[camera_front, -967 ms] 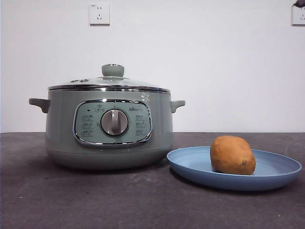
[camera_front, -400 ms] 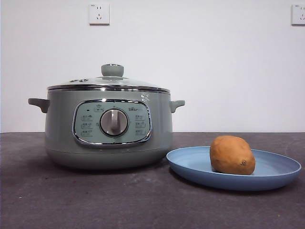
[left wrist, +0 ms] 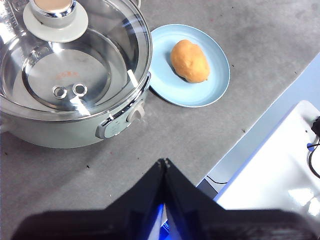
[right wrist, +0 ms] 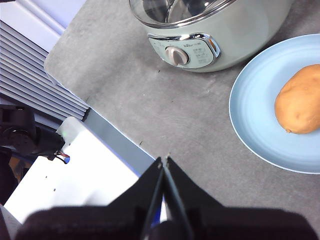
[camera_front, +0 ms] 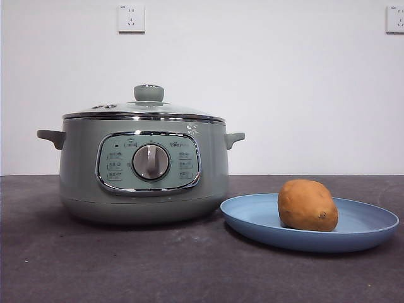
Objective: Take the potato out from the steamer,put the potato on the plate,close the lid
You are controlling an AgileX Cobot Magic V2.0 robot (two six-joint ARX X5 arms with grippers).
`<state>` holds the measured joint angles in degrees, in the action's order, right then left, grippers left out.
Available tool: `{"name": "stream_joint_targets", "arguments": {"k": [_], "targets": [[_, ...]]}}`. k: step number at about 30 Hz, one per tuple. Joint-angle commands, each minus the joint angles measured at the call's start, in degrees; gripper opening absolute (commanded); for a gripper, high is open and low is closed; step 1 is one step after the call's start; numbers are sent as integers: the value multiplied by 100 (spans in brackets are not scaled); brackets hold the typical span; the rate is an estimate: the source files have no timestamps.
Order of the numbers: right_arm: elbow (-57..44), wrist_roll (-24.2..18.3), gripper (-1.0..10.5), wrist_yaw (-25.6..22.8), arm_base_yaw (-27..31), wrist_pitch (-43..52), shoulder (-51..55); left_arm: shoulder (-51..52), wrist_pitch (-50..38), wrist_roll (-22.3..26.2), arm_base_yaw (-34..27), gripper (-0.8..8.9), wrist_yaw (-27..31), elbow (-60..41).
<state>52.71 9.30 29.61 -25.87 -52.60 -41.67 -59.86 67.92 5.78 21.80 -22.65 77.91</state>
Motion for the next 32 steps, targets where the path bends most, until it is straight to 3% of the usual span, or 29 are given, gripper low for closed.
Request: {"name": "stream_joint_targets", "arguments": {"k": [1, 5, 9, 14, 18, 22, 27, 32], "targets": [[20, 24, 1, -4, -11, 22, 9, 4, -31, -17, -2, -4, 9, 15], [20, 24, 1, -7, -11, 24, 9, 4, -177, 197, -4, -4, 63, 13], [20, 24, 1, -2, -11, 22, 9, 190, -1263, 315, -350, -4, 487, 11], [20, 24, 1, -4, -11, 22, 9, 887, -2820, 354, -1093, -4, 503, -341], [20, 24, 1, -4, -11, 20, 9, 1725, -4378, 352, -1690, -4, 546, -1366], [20, 24, 1, -2, -11, 22, 9, 2570, -5602, 350, -2050, -4, 1211, -2621], [20, 24, 1, -9, -7, 22, 9, 3471, -6306, 323, -2194, -4, 1714, -4026], [20, 24, 1, -2, -7, 22, 9, 4225, -6402, 267, -2262, -4, 1954, -5209]]}}
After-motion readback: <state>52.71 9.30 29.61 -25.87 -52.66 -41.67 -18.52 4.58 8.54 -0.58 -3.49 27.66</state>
